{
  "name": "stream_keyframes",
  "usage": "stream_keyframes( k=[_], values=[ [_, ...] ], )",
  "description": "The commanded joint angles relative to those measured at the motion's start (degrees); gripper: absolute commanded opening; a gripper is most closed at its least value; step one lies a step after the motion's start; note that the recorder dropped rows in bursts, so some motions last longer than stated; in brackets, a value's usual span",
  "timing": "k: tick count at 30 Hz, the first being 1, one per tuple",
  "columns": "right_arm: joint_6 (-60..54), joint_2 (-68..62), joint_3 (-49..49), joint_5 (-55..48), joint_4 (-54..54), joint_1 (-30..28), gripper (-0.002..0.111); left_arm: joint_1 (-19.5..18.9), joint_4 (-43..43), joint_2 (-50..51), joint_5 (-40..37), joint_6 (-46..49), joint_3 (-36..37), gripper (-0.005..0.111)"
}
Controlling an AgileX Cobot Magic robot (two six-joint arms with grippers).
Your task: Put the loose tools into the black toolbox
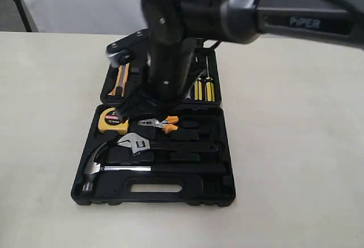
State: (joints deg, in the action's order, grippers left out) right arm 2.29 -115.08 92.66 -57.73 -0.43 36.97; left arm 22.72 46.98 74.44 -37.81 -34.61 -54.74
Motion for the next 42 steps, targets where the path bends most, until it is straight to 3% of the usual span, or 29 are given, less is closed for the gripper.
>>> stream_keyframes(
  k=[1,9,16,28,33,35,42],
  values=[
    [-3.68,8.64,-7.61,-0.12,7.94,-6.18,-0.001,-0.19,-0.78,-0.46,0.97,-0.59,0.53,0.001],
    [-1.66,31.98,-31.81,6.01,7.84,-21.07,-0.001,-0.19,-0.78,-0.46,0.97,-0.59,0.53,0.001],
    [1.78,53.22,-40.21,2.58,3.22,-34.75,-0.001,-0.19,-0.78,-0.46,0.97,-0.59,0.53,0.001],
    [4.93,95.55,-51.03,7.17,-3.93,-34.86,-0.001,-0.19,-0.78,-0.46,0.97,-0.59,0.53,0.001],
    [3.28,113.38,-61.33,18.40,-5.65,-34.86,-0.001,-0.19,-0.78,-0.46,0.97,-0.59,0.53,0.001],
    [1.73,115.08,-65.92,23.21,-7.50,-34.86,-0.001,-0.19,-0.78,-0.46,0.97,-0.59,0.53,0.001],
    [1.78,112.21,-72.40,24.44,-4.59,-34.58,-0.001,-0.19,-0.78,-0.46,0.97,-0.59,0.53,0.001]
  ],
)
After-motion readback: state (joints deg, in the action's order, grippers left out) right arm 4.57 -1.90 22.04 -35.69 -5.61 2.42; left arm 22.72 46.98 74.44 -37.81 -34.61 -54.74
